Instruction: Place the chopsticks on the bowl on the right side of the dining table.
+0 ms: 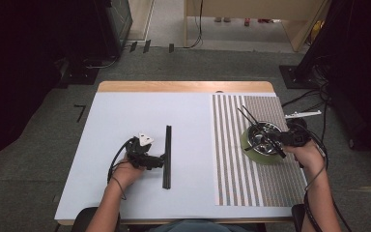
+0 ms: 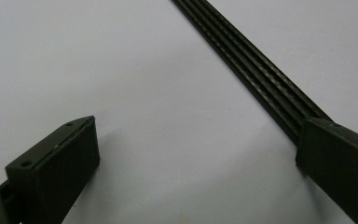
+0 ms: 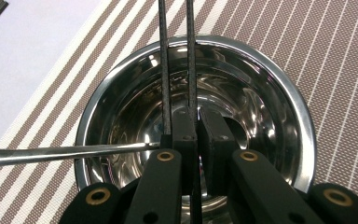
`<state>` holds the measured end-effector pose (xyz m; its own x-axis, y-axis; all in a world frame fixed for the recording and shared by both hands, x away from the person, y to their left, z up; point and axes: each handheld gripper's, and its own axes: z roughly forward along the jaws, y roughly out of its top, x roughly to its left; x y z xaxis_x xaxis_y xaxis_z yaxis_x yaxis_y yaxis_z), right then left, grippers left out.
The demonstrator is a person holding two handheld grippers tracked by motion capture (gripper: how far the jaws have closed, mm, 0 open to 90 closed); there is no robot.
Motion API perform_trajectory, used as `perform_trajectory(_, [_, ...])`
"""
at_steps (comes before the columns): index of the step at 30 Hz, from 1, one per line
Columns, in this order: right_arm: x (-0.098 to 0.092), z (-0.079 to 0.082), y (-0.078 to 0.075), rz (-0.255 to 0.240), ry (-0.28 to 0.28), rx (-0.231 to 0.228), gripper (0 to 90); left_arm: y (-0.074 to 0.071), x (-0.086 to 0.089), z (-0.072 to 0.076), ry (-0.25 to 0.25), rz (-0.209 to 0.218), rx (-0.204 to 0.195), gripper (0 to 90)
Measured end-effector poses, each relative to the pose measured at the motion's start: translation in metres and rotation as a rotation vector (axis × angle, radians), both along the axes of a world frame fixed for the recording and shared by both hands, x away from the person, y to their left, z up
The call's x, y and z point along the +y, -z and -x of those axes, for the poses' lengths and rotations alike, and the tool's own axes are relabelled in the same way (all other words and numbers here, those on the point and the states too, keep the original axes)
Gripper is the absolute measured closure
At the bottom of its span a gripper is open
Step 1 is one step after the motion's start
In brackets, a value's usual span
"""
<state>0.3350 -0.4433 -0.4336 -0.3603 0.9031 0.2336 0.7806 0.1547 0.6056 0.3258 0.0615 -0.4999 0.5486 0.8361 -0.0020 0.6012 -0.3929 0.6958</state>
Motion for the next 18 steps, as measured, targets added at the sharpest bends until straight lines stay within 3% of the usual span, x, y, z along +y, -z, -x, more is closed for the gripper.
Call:
perform_trajectory(8, [-0.0042, 0.0033, -0.0016, 0.011, 0.002, -0.004, 85.0, 0.0, 0.0, 0.0, 0.0, 0.0, 0.0, 0.0])
perform_trajectory(18, [0.005, 0.0016, -0.0053, 0.006, -0.005, -0.062, 70.6, 0.0, 0.0, 0.0, 0.0, 0.0, 0.0, 0.0])
